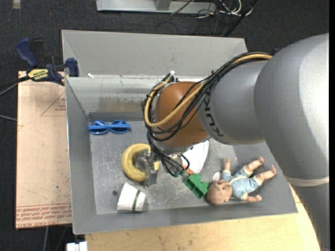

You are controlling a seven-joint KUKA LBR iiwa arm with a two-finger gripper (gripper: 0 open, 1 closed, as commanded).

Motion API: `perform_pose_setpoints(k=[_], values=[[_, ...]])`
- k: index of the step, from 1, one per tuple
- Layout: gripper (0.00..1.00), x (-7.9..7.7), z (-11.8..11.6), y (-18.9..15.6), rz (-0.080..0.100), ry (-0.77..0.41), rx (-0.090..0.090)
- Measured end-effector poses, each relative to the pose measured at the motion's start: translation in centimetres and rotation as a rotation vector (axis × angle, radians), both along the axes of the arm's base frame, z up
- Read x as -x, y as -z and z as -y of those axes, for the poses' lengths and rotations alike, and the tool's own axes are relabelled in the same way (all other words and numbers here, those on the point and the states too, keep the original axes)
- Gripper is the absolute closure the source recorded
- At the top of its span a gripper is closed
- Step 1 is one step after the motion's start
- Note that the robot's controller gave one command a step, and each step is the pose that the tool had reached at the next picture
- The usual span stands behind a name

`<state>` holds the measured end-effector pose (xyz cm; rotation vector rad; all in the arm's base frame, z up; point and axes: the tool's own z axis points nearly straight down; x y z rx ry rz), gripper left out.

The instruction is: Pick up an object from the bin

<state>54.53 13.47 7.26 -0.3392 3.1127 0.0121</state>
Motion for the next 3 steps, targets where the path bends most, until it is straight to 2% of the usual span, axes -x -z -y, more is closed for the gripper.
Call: perform_pose_setpoints(k=[1, 2, 3], values=[[1.0, 0.0, 0.0, 0.0, 0.0, 0.0, 0.0], [1.0, 0.2, 0.1, -0.7, -0.01, 0.0, 0.003], [1.0, 0.4, 0.1, -2.9, -0.015, 0.0, 0.004]])
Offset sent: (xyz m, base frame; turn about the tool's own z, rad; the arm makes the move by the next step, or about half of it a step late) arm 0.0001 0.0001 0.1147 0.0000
